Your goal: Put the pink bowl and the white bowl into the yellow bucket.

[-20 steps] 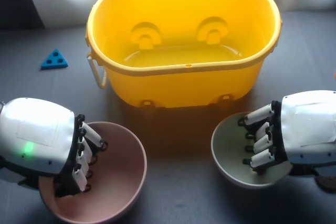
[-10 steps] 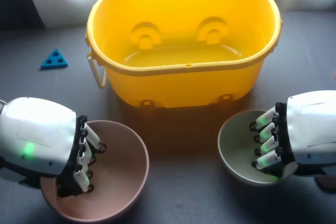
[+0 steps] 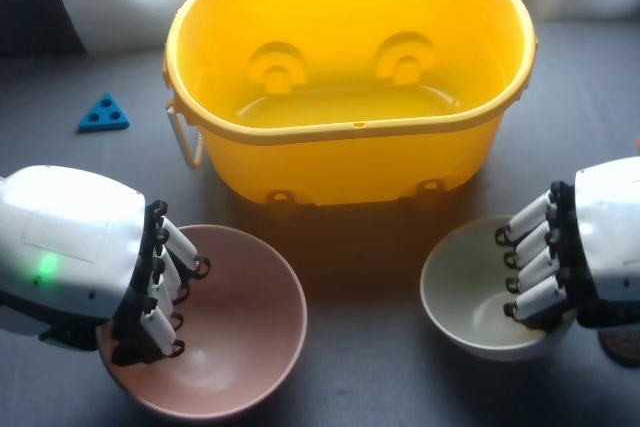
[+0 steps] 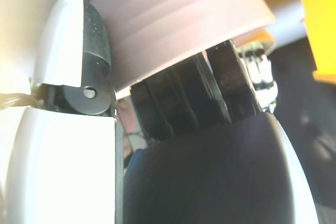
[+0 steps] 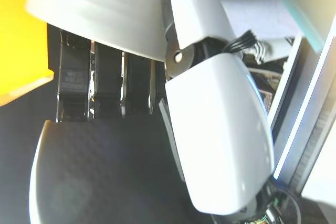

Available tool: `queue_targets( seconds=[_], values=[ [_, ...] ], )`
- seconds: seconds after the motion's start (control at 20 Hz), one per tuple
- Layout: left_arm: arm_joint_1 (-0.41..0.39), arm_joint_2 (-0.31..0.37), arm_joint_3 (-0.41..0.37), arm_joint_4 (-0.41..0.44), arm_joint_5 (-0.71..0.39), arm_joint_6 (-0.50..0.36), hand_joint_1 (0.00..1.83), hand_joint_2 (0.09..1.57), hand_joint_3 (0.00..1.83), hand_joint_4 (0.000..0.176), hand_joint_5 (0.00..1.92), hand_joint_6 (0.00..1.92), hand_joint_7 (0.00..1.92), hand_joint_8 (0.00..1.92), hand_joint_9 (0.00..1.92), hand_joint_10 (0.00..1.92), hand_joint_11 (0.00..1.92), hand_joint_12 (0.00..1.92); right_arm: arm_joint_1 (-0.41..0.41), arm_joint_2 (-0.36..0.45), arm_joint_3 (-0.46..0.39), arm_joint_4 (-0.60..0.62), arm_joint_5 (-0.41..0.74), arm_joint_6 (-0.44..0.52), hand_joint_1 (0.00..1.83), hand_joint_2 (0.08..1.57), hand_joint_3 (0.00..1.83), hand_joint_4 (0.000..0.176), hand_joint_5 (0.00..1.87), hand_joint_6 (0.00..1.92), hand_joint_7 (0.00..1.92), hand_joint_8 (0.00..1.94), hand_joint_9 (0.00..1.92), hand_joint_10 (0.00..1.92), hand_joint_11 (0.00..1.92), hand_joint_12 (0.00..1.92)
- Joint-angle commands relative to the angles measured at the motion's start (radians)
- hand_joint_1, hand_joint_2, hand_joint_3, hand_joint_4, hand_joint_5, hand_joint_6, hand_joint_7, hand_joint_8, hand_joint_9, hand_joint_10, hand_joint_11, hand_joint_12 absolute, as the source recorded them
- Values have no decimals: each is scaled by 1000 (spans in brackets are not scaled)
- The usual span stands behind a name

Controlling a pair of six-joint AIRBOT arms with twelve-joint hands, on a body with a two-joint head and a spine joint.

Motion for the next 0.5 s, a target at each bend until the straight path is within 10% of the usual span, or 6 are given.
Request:
queue_targets(
  seconds=[0.0, 0.45],
  values=[
    [-15, 19, 0, -65, -63, -7, 1373, 1109, 0, 0, 902, 1118, 1041, 816, 921, 1121, 681, 1018, 19, 17, 0, 47, 108, 16, 1365, 1145, 1, 0, 798, 1247, 939, 959, 901, 1210, 696, 1121],
    [-85, 38, -5, -87, -131, -71, 1376, 1101, 0, 0, 922, 1046, 1062, 832, 923, 1114, 667, 990, 79, 45, 29, -4, 201, 125, 1367, 1137, 0, 0, 823, 1224, 953, 919, 914, 1194, 730, 1105]
  ],
)
